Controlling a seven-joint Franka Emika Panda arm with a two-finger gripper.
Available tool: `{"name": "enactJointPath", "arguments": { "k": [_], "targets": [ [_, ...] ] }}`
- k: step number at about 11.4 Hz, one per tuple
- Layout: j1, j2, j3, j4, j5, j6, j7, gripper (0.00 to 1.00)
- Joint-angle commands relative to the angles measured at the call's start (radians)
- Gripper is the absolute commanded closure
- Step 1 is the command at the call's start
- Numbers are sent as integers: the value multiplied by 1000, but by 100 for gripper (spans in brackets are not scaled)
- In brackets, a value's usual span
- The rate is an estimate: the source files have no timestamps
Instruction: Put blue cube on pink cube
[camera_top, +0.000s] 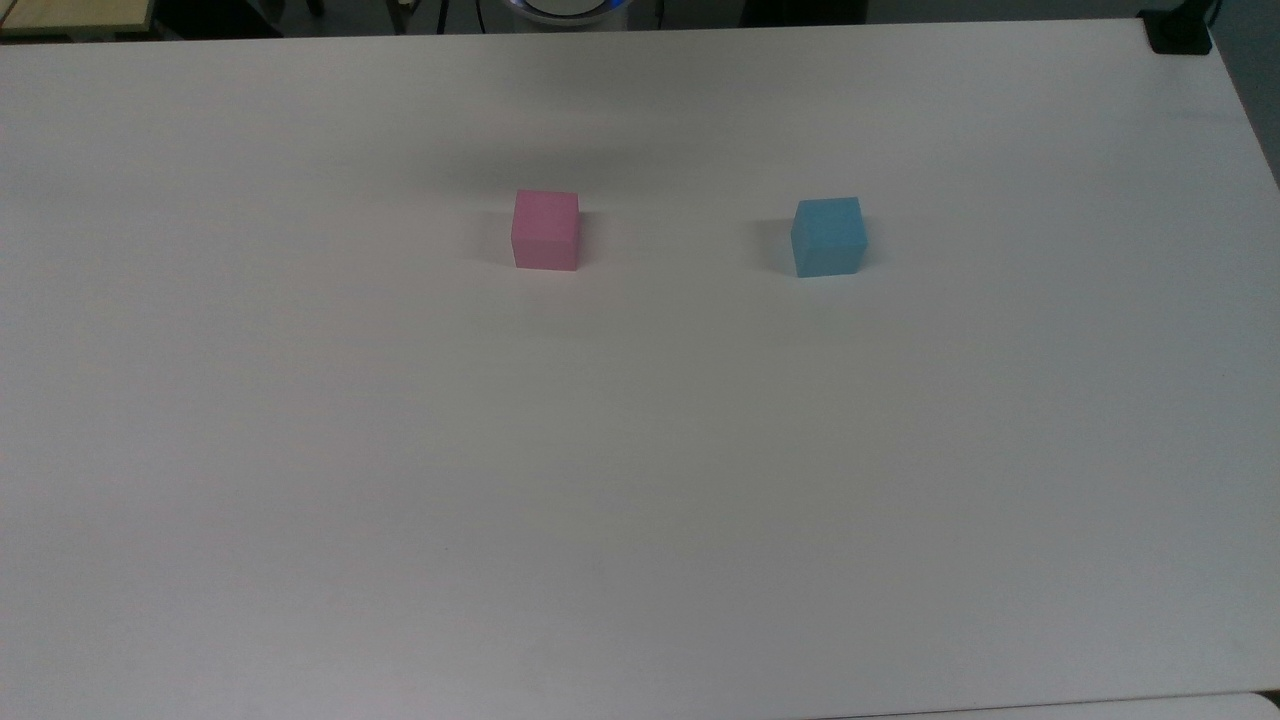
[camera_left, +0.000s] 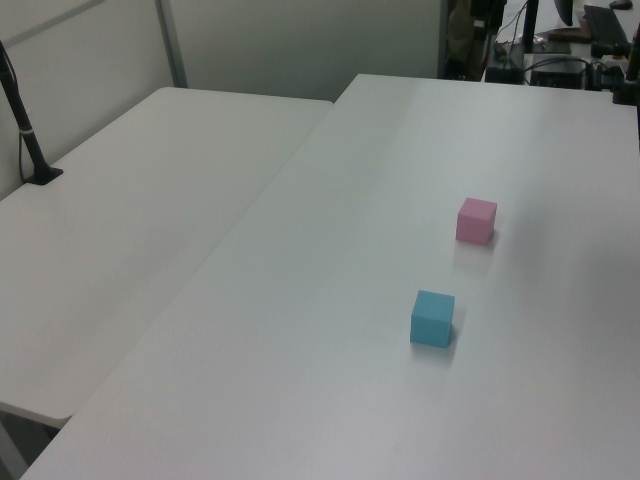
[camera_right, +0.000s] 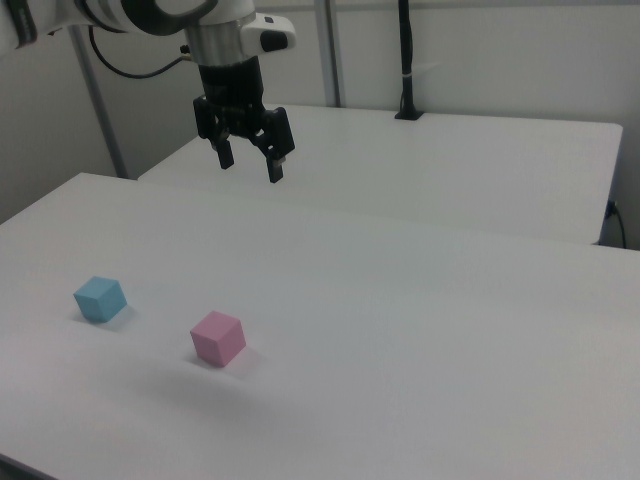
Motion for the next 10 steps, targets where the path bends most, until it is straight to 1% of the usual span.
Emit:
{"name": "enactJointPath", "arguments": {
  "k": [1, 10],
  "targets": [
    [7, -9, -3, -18, 5, 24, 9, 0],
    [17, 0, 5, -28, 4, 22, 9, 0]
  ]
}}
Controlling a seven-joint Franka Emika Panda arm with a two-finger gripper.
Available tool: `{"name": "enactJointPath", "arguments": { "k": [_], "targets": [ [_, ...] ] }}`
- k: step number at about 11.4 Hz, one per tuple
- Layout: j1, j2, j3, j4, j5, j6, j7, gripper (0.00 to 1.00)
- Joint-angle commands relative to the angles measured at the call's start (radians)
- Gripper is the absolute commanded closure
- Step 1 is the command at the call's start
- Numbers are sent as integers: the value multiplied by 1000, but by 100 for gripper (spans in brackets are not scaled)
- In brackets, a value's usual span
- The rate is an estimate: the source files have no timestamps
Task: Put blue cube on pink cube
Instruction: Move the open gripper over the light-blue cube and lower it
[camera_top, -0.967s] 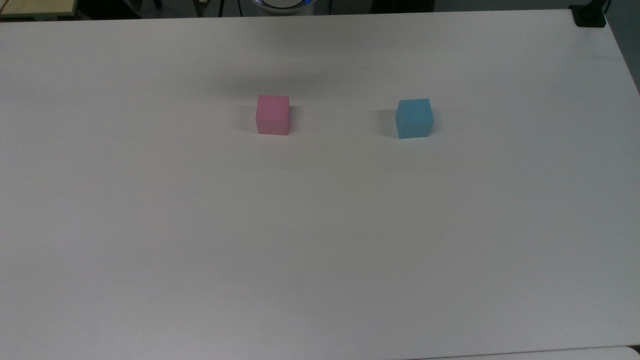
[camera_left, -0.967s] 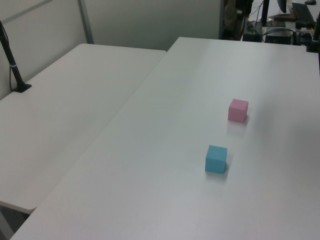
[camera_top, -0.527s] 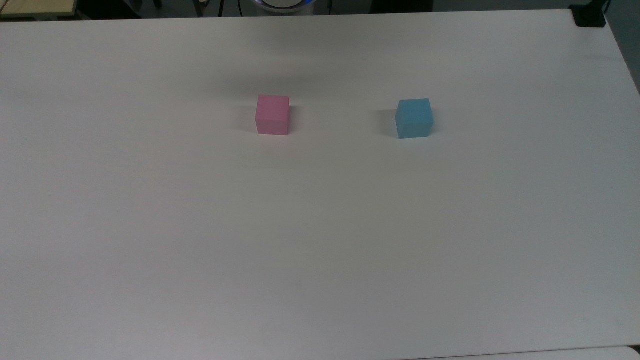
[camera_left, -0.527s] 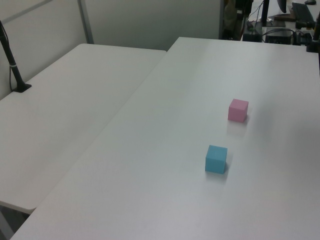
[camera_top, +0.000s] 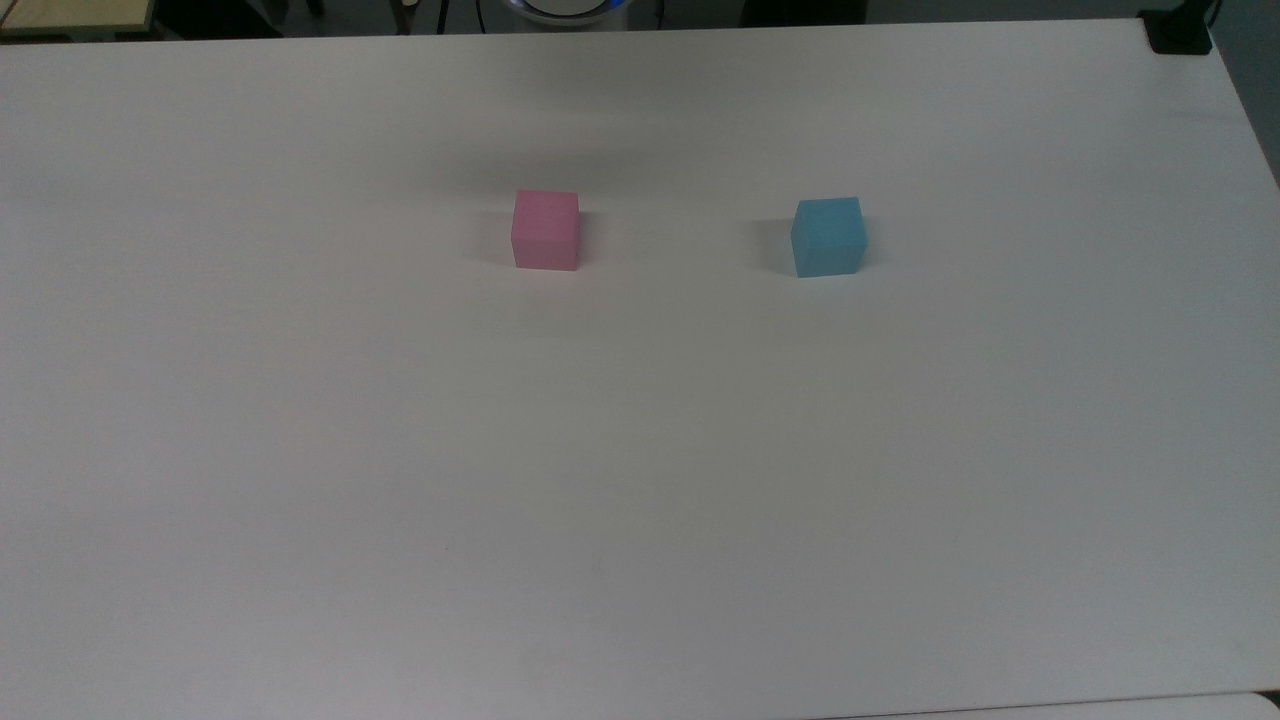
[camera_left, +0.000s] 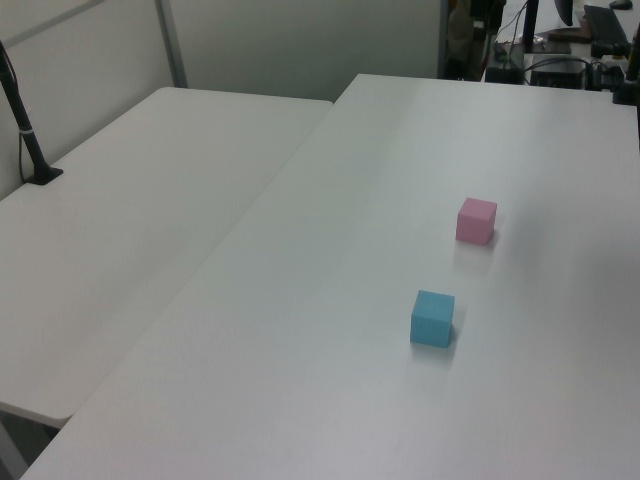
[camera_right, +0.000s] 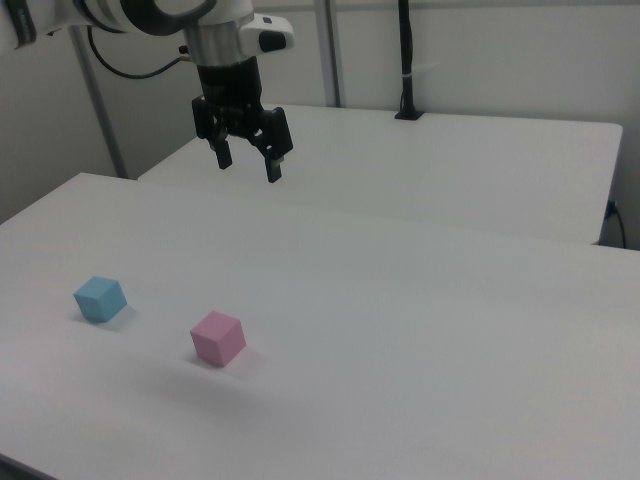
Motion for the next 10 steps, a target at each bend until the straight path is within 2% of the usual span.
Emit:
{"name": "enactJointPath", "arguments": {
  "k": [1, 6, 9, 10],
  "targets": [
    [20, 2, 3, -28, 4, 22, 9, 0],
    [61, 14, 3, -39, -11, 18, 9, 0],
    [118, 25, 5, -47, -15, -8, 23, 0],
    [158, 32, 17, -48, -15, -10, 23, 0]
  ]
}}
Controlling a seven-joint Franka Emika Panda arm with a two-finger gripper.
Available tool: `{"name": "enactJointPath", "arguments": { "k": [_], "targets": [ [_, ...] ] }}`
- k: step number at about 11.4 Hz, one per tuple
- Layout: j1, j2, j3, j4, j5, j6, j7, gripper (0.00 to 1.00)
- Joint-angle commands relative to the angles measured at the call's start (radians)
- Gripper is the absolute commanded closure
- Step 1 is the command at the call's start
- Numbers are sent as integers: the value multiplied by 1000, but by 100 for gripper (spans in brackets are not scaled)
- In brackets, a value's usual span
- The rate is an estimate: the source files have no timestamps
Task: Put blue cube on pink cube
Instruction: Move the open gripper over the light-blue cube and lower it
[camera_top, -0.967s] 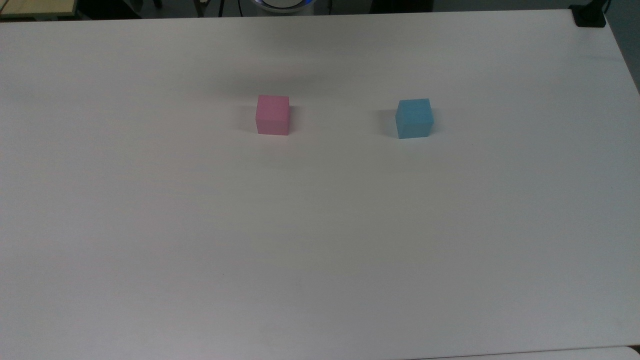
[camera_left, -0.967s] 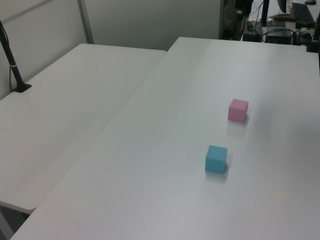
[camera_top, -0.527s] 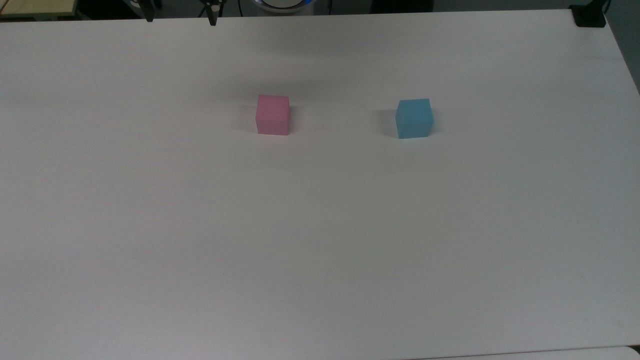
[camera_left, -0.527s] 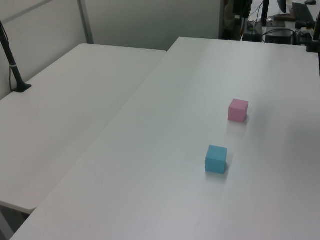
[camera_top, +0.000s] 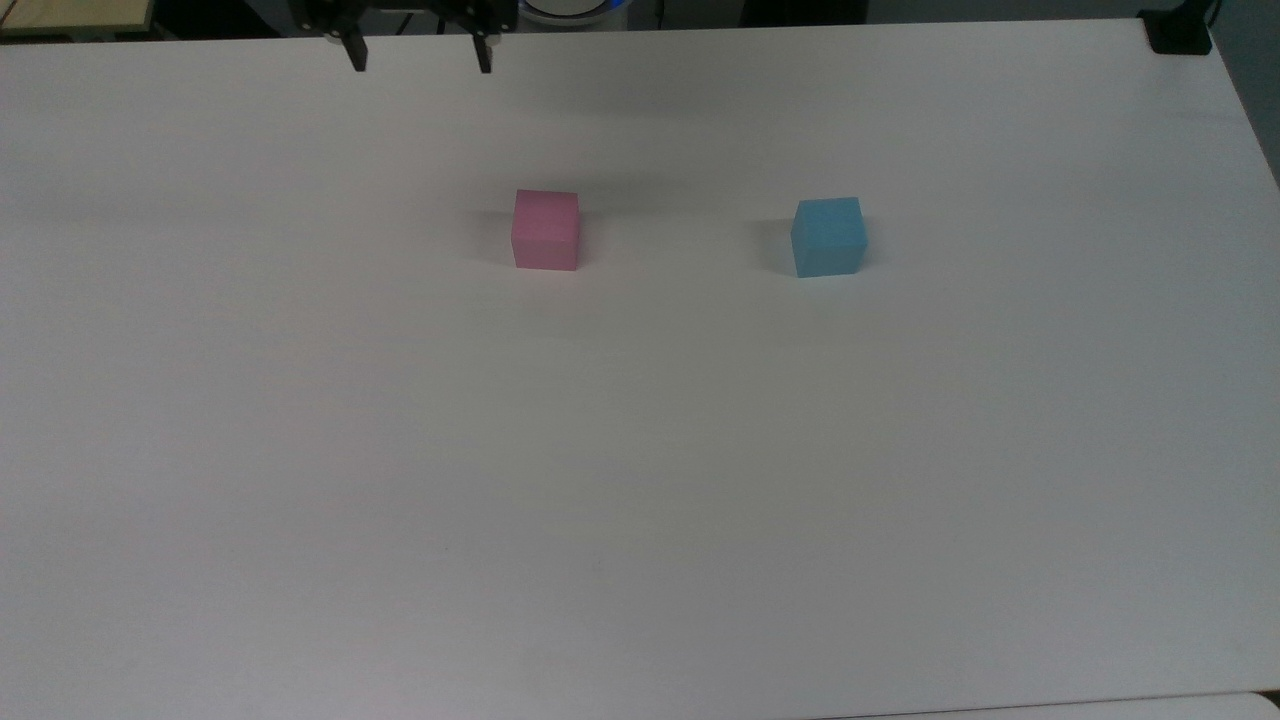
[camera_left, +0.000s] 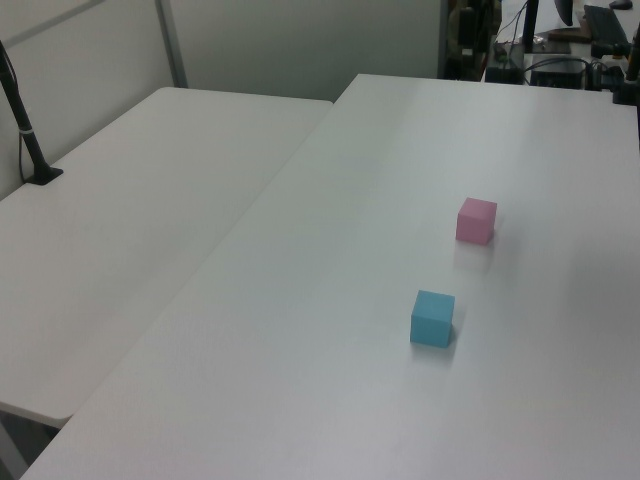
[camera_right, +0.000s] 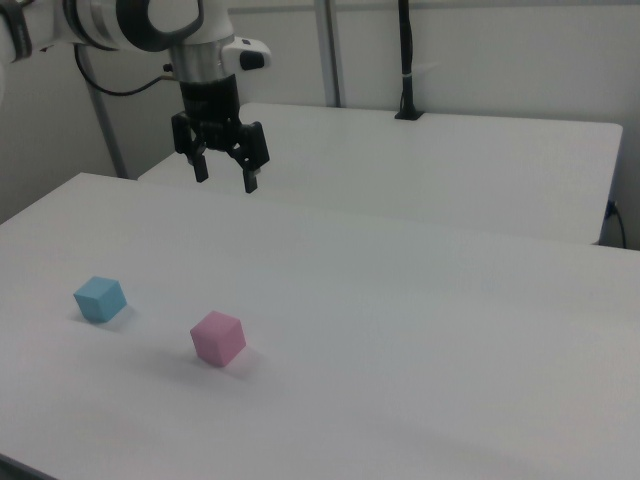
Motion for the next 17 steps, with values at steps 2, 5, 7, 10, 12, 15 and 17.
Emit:
{"name": "enactJointPath", "arguments": {
  "k": [2, 5, 7, 10, 12, 15, 17],
  "targets": [
    [105, 5, 100, -27, -13, -8, 131, 0],
    [248, 80, 164, -58, -15, 76, 291, 0],
    [332, 141, 248, -64, -18, 185, 493, 0],
    [422, 204, 297, -64, -35, 218, 617, 0],
    [438, 244, 299, -75, -64, 270, 671, 0],
    [433, 247, 265, -133, -104, 327, 671, 0],
    [435, 246, 245, -197, -110, 365, 669, 0]
  ]
}}
